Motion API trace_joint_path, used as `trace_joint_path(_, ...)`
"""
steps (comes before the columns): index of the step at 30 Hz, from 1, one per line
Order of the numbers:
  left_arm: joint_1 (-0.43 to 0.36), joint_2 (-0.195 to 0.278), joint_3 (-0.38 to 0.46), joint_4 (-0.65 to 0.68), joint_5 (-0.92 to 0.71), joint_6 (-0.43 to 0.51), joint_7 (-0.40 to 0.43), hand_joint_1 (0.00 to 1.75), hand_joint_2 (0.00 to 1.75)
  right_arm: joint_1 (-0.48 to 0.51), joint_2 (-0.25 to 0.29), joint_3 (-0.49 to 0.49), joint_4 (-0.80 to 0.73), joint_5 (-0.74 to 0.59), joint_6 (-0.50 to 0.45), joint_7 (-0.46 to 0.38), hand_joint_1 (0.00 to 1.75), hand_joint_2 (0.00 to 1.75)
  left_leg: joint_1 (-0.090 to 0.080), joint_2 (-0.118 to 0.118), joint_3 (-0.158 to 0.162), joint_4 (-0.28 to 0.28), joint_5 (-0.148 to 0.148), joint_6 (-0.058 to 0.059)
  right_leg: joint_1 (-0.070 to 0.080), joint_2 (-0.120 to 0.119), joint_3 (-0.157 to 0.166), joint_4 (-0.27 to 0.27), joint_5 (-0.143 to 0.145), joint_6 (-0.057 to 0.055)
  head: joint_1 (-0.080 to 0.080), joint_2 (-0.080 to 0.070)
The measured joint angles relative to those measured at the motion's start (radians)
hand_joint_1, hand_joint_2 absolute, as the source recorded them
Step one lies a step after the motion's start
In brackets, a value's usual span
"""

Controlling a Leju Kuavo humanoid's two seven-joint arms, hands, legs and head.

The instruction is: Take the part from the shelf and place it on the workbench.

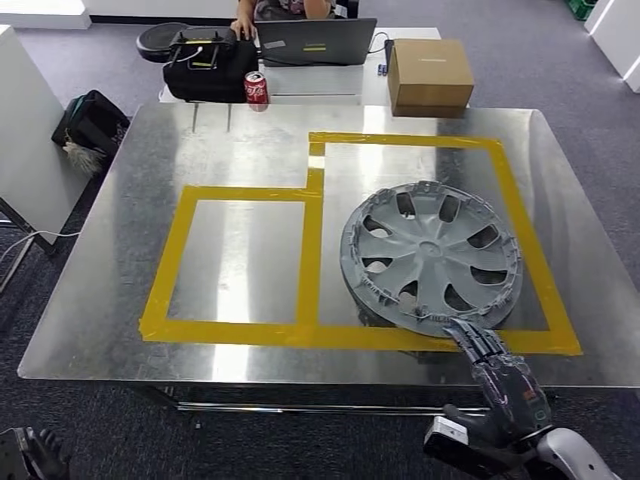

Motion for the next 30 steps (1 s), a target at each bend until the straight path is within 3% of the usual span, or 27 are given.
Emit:
trace_joint_path(2, 0.002, 0.0, 0.0, -0.003, 0.0, 0.0, 0.001, 0.0, 0.0, -0.006, 0.001, -0.002, 0.0, 0.0, -0.001, -0.003, 0.0, 0.0, -0.004, 0.0, -0.018, 0.005, 0.017, -0.006, 0.005, -0.003, 0.106, -0.143, 0.016, -0.009, 0.0, 0.0)
trace_joint_path(4, 0.006, -0.001, 0.001, -0.01, 0.002, 0.0, 0.004, 0.0, 0.0, -0.011, 0.004, -0.006, 0.0, -0.006, -0.006, -0.008, 0.0, 0.0, -0.005, 0.001, -0.024, 0.008, 0.033, -0.015, 0.011, -0.004, 0.155, -0.225, 0.002, -0.02, 0.0, 0.0)
trace_joint_path(6, 0.013, -0.004, 0.003, -0.019, 0.006, -0.002, 0.008, 0.0, 0.0, -0.01, 0.015, -0.009, 0.0, -0.027, -0.024, -0.023, 0.0, 0.0, -0.003, 0.001, -0.026, 0.006, 0.047, -0.026, 0.012, -0.005, 0.147, -0.234, 0.01, -0.034, 0.003, 0.0)
trace_joint_path(7, 0.018, -0.006, 0.006, -0.024, 0.007, -0.004, 0.01, 0.0, 0.0, -0.009, 0.024, -0.01, -0.002, -0.04, -0.038, -0.032, 0.0, 0.0, -0.002, 0.0, -0.03, 0.011, 0.038, -0.033, 0.011, -0.006, 0.14, -0.234, 0.019, -0.042, 0.002, 0.0)
trace_joint_path(8, 0.024, -0.008, 0.009, -0.03, 0.009, -0.006, 0.01, 0.0, 0.0, -0.005, 0.037, -0.012, -0.005, -0.05, -0.052, -0.039, 0.0, 0.0, -0.001, 0.0, -0.038, 0.03, 0.009, -0.04, 0.009, -0.007, 0.13, -0.236, 0.029, -0.049, 0.001, 0.0)
trace_joint_path(9, 0.029, -0.01, 0.013, -0.036, 0.008, -0.008, 0.011, 0.0, 0.0, 0.0, 0.051, -0.014, -0.011, -0.056, -0.067, -0.044, 0.0, 0.0, 0.002, -0.001, -0.051, 0.071, -0.04, -0.048, 0.006, -0.007, 0.121, -0.237, 0.041, -0.055, -0.001, 0.0)
trace_joint_path(11, 0.035, -0.015, 0.024, -0.049, 0.004, -0.015, 0.009, 0.0, 0.0, 0.014, 0.081, -0.019, -0.025, -0.065, -0.1, -0.055, 0.0, 0.0, 0.008, -0.002, -0.082, 0.198, -0.148, -0.061, 0.004, -0.007, 0.097, -0.235, 0.065, -0.058, -0.003, 0.0)
trace_joint_path(12, 0.037, -0.019, 0.03, -0.056, 0.001, -0.019, 0.008, 0.0, 0.0, 0.021, 0.096, -0.02, -0.03, -0.07, -0.118, -0.062, 0.0, 0.0, 0.011, -0.002, -0.091, 0.258, -0.176, -0.066, 0.003, -0.007, 0.085, -0.234, 0.076, -0.057, -0.003, 0.0)
trace_joint_path(13, 0.038, -0.022, 0.037, -0.062, -0.002, -0.023, 0.005, 0.0, 0.0, 0.028, 0.109, -0.02, -0.033, -0.077, -0.138, -0.069, 0.0, 0.0, 0.015, -0.002, -0.088, 0.291, -0.177, -0.07, 0.002, -0.007, 0.071, -0.233, 0.087, -0.054, -0.003, 0.0)
trace_joint_path(14, 0.039, -0.026, 0.043, -0.067, -0.005, -0.027, 0.002, 0.0, 0.0, 0.035, 0.123, -0.02, -0.034, -0.083, -0.156, -0.078, 0.0, 0.0, 0.018, -0.002, -0.068, 0.29, -0.16, -0.073, 0.001, -0.007, 0.058, -0.232, 0.096, -0.051, -0.003, 0.0)
trace_joint_path(15, 0.04, -0.03, 0.049, -0.072, -0.007, -0.029, 0.0, 0.0, 0.0, 0.041, 0.136, -0.02, -0.035, -0.088, -0.171, -0.085, 0.0, 0.0, 0.021, -0.002, -0.03, 0.252, -0.134, -0.075, -0.001, -0.007, 0.046, -0.231, 0.105, -0.047, -0.003, 0.0)
trace_joint_path(17, 0.04, -0.038, 0.06, -0.081, -0.009, -0.033, -0.004, 0.0, 0.0, 0.052, 0.156, -0.02, -0.036, -0.093, -0.194, -0.097, 0.0, 0.0, 0.028, -0.004, 0.079, 0.111, -0.105, -0.079, -0.003, -0.007, 0.029, -0.227, 0.119, -0.035, -0.004, 0.0)
trace_joint_path(19, 0.038, -0.046, 0.069, -0.087, -0.011, -0.035, -0.006, 0.0, 0.0, 0.063, 0.165, -0.018, -0.035, -0.089, -0.217, -0.098, 0.0, 0.0, 0.029, -0.01, 0.148, 0.006, -0.114, -0.069, -0.002, -0.007, 0.019, -0.223, 0.134, -0.02, -0.004, 0.0)
trace_joint_path(20, 0.038, -0.05, 0.074, -0.089, -0.013, -0.036, -0.006, 0.0, 0.0, 0.068, 0.167, -0.016, -0.035, -0.087, -0.233, -0.094, 0.0, 0.0, 0.026, -0.013, 0.154, -0.011, -0.118, -0.06, -0.002, -0.007, 0.015, -0.223, 0.142, -0.013, -0.003, 0.0)
trace_joint_path(22, 0.039, -0.059, 0.087, -0.09, -0.017, -0.036, -0.007, 0.0, 0.0, 0.081, 0.169, -0.008, -0.029, -0.09, -0.276, -0.08, 0.0, 0.0, 0.023, -0.011, 0.138, -0.011, -0.109, -0.037, -0.007, -0.006, 0.004, -0.221, 0.146, 0.0, -0.002, 0.0)
trace_joint_path(23, 0.041, -0.064, 0.093, -0.091, -0.019, -0.036, -0.007, 0.0, 0.0, 0.088, 0.169, -0.004, -0.025, -0.095, -0.295, -0.074, 0.0, 0.0, 0.022, -0.009, 0.127, -0.011, -0.1, -0.025, -0.009, -0.006, -0.006, -0.205, 0.125, 0.004, -0.002, 0.0)
trace_joint_path(24, 0.042, -0.069, 0.099, -0.093, -0.02, -0.036, -0.007, 0.0, 0.0, 0.095, 0.17, -0.001, -0.02, -0.098, -0.309, -0.071, 0.0, 0.0, 0.021, -0.007, 0.116, -0.012, -0.09, -0.015, -0.009, -0.007, -0.022, -0.168, 0.086, 0.006, -0.001, 0.0)
trace_joint_path(26, 0.044, -0.076, 0.113, -0.098, -0.025, -0.036, -0.007, 0.0, 0.0, 0.11, 0.176, -0.002, -0.008, -0.091, -0.321, -0.074, 0.0, 0.0, 0.015, -0.005, 0.089, -0.012, -0.07, -0.004, -0.006, -0.007, -0.059, -0.043, -0.015, 0.005, 0.001, 0.0)
trace_joint_path(27, 0.045, -0.081, 0.121, -0.101, -0.028, -0.036, -0.006, 0.0, 0.0, 0.121, 0.185, -0.008, 0.001, -0.086, -0.323, -0.082, 0.0, 0.0, 0.012, -0.004, 0.075, -0.011, -0.058, 0.0, -0.003, -0.007, -0.07, 0.022, -0.047, 0.003, 0.002, 0.0)
trace_joint_path(28, 0.048, -0.086, 0.13, -0.104, -0.032, -0.036, -0.005, 0.0, 0.0, 0.135, 0.198, -0.019, 0.011, -0.082, -0.324, -0.093, 0.0, 0.0, 0.007, -0.004, 0.06, -0.011, -0.047, 0.002, 0.0, -0.007, -0.071, 0.064, -0.055, 0.0, 0.002, 0.0)
trace_joint_path(29, 0.051, -0.091, 0.139, -0.107, -0.035, -0.036, -0.004, 0.0, 0.0, 0.149, 0.212, -0.034, 0.021, -0.081, -0.324, -0.105, 0.0, 0.0, 0.003, -0.004, 0.045, -0.01, -0.036, 0.003, 0.003, -0.007, -0.055, 0.075, -0.039, -0.004, 0.002, 0.0)
trace_joint_path(30, 0.055, -0.097, 0.147, -0.11, -0.038, -0.036, -0.003, 0.0, 0.0, 0.161, 0.225, -0.049, 0.029, -0.082, -0.324, -0.117, 0.0, 0.0, -0.001, -0.004, 0.032, -0.009, -0.025, 0.004, 0.007, -0.007, -0.022, 0.051, -0.01, -0.011, 0.002, 0.0)
